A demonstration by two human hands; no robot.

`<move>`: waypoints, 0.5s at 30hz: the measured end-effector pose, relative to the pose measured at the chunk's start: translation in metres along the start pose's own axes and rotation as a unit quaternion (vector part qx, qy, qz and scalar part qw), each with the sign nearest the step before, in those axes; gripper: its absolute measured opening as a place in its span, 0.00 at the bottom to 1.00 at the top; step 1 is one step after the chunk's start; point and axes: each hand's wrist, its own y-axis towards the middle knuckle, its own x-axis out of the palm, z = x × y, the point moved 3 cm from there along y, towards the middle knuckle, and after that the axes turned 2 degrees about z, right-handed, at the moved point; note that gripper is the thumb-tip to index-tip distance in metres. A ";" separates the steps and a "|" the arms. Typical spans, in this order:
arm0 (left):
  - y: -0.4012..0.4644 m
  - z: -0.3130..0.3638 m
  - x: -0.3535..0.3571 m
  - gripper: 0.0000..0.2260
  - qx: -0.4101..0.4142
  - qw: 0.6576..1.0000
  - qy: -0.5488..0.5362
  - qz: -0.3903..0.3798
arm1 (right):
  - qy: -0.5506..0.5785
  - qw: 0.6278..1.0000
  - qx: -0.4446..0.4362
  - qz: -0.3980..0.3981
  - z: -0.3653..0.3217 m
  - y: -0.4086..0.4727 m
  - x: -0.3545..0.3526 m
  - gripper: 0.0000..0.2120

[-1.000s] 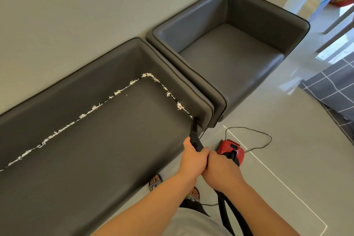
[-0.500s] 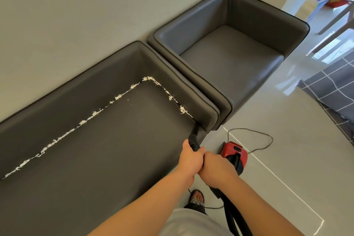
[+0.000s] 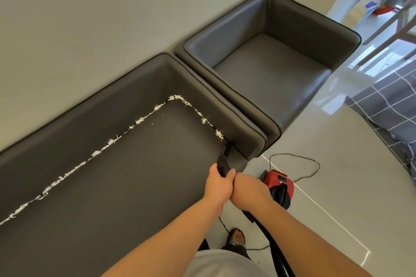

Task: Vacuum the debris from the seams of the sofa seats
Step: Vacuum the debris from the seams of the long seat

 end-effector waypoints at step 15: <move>0.005 0.018 -0.035 0.31 0.019 0.999 0.003 -0.033 | -0.044 0.999 0.014 0.029 -0.034 0.008 -0.011 0.10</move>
